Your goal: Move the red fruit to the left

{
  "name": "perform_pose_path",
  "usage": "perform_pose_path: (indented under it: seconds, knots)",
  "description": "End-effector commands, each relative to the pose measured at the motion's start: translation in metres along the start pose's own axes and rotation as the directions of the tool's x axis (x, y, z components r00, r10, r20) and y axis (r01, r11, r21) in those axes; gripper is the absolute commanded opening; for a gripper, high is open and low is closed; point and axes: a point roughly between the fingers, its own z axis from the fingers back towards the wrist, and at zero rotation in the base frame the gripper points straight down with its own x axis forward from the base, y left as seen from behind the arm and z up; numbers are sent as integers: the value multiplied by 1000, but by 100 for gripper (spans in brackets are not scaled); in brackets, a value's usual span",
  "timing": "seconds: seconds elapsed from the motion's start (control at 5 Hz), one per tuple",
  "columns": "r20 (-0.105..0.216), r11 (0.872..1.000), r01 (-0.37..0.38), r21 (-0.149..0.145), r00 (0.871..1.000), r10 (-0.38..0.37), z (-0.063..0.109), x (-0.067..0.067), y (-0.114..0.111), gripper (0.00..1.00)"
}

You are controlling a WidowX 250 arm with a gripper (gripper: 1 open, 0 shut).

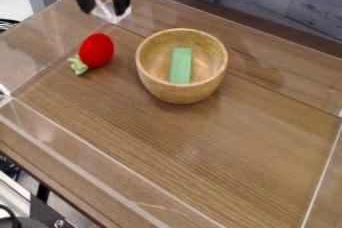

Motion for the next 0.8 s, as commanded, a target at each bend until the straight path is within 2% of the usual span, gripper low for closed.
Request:
perform_pose_path:
  seconds: [0.0, 0.2, 0.4, 0.6]
  knots:
    - [70, 1000, -13, -1, 997, 13, 37, 1, -7, 100]
    - [76, 1000, -26, -6, 997, 26, 50, 0, -12, 100]
    - [78, 1000, 13, -16, 997, -12, 64, -1, -21, 100]
    - [70, 999, 46, -6, 997, -45, 60, 6, -28, 0]
